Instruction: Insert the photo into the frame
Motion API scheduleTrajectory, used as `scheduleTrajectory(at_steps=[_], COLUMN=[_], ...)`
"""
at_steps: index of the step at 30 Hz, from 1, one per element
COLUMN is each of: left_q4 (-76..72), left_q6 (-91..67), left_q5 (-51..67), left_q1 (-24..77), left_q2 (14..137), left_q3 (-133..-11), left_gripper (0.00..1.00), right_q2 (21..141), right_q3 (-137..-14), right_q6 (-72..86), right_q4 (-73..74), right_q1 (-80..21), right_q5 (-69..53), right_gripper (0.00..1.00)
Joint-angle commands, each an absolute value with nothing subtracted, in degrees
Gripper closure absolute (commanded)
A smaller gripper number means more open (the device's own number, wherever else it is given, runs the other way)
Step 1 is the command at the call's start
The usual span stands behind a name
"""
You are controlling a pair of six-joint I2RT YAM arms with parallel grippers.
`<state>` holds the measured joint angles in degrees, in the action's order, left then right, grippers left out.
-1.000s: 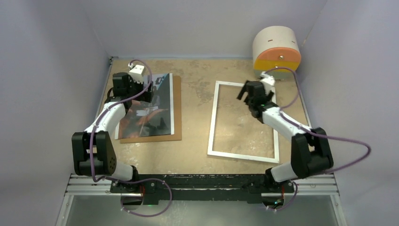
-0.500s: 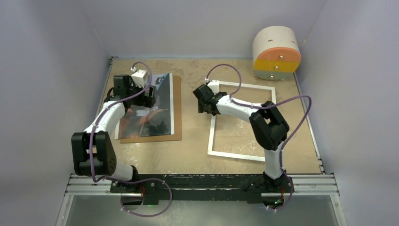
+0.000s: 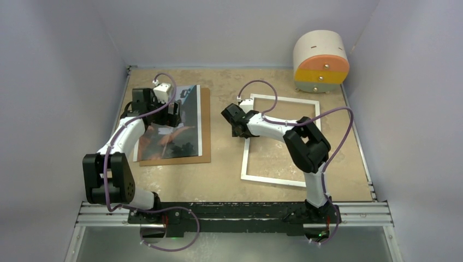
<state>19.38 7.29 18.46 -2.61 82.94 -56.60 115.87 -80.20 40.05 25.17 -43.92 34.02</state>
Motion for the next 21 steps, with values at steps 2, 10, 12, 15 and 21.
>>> scheduleTrajectory(at_steps=[2, 10, 12, 15, 21], left_q4=[20.8, 22.7, 22.8, 23.0, 24.1], left_q6=[8.2, 8.2, 8.1, 7.9, 8.0], left_q5=[20.1, 20.2, 20.3, 20.6, 20.5], left_q1=[-3.0, -3.0, -3.1, -3.1, -3.1], left_q2=[80.1, 79.9, 79.5, 79.1, 78.5], left_q3=[-59.4, -61.0, -61.1, -61.2, -62.1], left_gripper=[0.01, 0.00, 0.00, 0.00, 0.00], right_q2=[115.1, 116.2, 116.3, 116.3, 115.9], right_q3=[-77.0, -75.5, -74.9, -74.4, -77.0], right_q6=[41.7, 42.3, 42.7, 43.4, 43.1], right_q4=[22.4, 19.2, 18.2, 17.2, 16.9], right_q1=[-43.9, -43.9, -43.9, -43.9, -44.5], right_q5=[29.9, 26.6, 25.5, 23.9, 20.8], right_gripper=[0.30, 0.45, 0.51, 0.61, 0.82])
